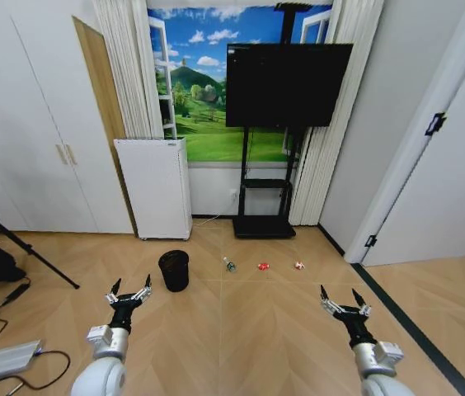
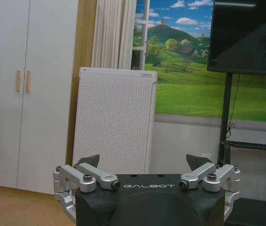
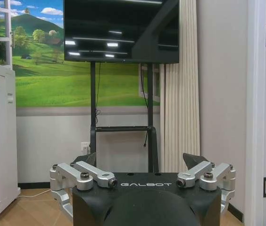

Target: Pick up the trash bin and place the garbage on the floor into it.

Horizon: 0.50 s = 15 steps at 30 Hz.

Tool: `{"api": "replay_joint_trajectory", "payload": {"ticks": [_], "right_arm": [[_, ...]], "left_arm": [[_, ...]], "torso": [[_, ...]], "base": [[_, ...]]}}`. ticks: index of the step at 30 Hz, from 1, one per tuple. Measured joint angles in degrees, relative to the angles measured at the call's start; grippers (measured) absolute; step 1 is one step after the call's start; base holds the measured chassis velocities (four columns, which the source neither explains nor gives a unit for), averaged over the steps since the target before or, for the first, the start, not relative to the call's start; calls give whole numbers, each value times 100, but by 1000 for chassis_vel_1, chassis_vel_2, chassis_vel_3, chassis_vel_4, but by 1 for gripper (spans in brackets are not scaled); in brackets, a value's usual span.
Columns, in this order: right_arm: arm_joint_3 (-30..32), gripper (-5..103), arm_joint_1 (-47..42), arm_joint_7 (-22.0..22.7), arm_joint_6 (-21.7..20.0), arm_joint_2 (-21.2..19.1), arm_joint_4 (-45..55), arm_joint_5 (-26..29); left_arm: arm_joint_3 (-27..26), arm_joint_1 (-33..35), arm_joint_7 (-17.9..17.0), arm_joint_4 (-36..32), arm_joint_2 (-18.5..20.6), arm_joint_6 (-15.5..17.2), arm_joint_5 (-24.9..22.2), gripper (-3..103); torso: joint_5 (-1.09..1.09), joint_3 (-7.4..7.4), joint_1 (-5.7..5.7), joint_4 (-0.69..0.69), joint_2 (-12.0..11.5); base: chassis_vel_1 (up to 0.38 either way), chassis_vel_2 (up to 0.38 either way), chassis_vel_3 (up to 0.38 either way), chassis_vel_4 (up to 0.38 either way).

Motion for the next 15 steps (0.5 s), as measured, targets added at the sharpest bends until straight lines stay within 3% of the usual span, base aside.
{"api": "replay_joint_trajectory", "payload": {"ticks": [15], "right_arm": [[15, 100, -11, 4, 18, 12, -13, 0]], "left_arm": [[0, 23, 9, -4, -2, -13, 15, 100]], "torso": [[0, -1, 0, -1, 0]], "base": [[-243, 255, 245, -261]]}}
